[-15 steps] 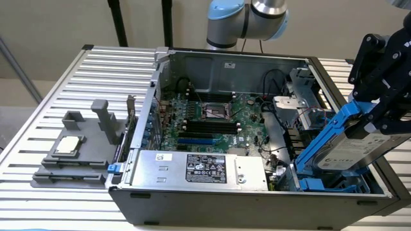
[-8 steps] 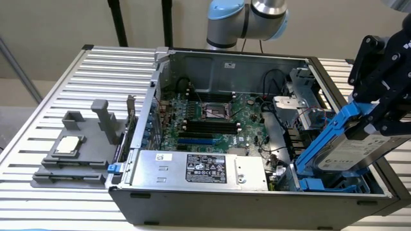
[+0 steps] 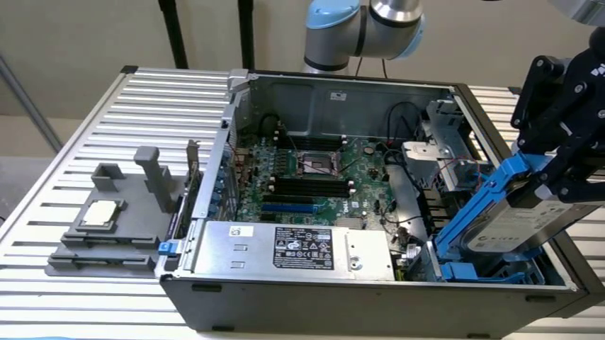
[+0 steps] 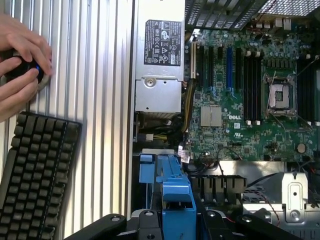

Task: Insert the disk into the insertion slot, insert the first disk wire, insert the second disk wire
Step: 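Insert the disk into the insertion slot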

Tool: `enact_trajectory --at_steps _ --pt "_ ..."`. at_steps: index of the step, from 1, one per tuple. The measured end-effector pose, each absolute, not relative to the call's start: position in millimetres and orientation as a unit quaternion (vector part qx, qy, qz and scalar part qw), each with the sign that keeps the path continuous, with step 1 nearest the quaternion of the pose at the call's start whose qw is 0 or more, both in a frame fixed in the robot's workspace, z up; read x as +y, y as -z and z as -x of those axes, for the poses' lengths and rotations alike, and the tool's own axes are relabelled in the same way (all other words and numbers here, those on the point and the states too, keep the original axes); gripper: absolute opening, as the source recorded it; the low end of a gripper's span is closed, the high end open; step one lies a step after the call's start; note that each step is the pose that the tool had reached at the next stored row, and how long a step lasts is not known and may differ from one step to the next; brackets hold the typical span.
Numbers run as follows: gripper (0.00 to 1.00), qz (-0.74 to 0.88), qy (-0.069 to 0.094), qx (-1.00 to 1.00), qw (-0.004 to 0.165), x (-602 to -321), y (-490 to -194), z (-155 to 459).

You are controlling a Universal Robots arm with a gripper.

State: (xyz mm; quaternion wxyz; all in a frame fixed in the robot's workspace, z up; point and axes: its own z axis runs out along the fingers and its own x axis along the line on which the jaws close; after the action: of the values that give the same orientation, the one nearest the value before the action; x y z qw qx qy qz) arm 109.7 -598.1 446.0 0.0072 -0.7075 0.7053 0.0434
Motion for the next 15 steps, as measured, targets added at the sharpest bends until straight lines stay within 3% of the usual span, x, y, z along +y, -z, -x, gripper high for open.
enact_trajectory --at_steps 15 --pt "0.33 0.714 -0.043 0.699 0.007 -598.1 -440.5 -110.7"
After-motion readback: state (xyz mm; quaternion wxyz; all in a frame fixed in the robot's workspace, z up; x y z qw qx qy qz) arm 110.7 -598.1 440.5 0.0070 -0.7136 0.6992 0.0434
